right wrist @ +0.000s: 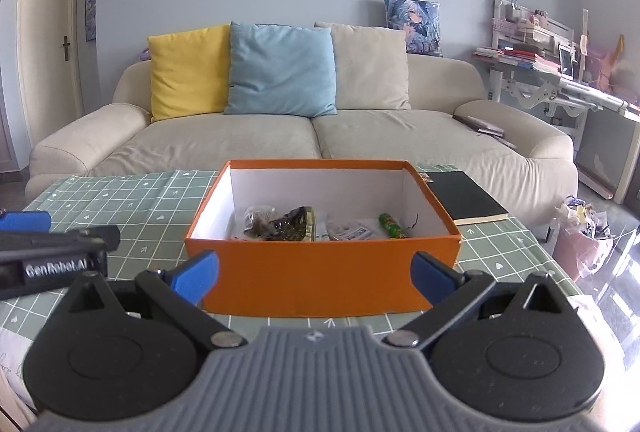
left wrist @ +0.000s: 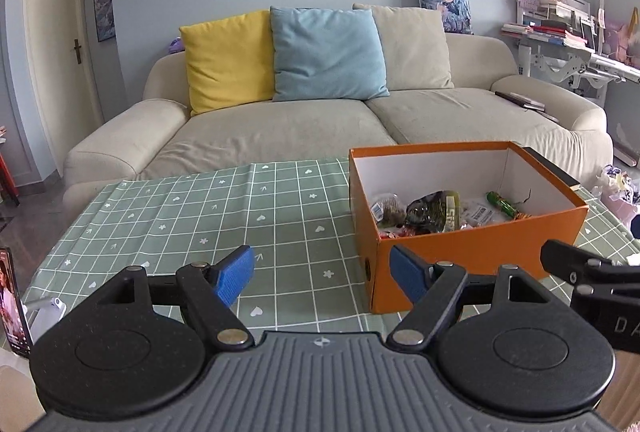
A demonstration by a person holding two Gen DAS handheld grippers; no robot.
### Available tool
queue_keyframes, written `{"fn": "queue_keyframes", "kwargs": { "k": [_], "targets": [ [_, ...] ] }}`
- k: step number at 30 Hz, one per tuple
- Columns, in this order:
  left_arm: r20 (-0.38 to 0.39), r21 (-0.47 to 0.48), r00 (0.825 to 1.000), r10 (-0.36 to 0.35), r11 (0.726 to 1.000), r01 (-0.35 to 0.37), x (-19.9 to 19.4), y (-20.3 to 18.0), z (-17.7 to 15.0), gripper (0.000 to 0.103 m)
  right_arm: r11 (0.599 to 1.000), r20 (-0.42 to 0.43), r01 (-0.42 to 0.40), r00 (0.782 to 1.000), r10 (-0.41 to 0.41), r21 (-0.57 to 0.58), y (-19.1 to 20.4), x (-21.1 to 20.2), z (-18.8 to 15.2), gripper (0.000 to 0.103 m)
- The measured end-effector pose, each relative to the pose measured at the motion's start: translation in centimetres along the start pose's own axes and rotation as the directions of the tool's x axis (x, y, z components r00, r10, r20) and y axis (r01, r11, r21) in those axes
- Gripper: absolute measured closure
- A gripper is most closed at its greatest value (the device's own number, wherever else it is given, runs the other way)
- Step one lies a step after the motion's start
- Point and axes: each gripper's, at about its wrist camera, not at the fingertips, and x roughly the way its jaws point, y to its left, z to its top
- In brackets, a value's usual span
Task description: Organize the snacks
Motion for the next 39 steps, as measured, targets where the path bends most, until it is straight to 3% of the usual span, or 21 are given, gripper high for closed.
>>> {"fn": "queue_keyframes", "kwargs": {
  "k": [39],
  "targets": [
    [-0.028, 0.013, 1.0, 0.009, 1.0, -0.009, -0.02, -0.25, -0.28, 0.012, 1.0, -0.004, -0.011, 1.0, 0.011, 0.006, 0.0, 0.3, -0.32, 0.004]
  ]
}}
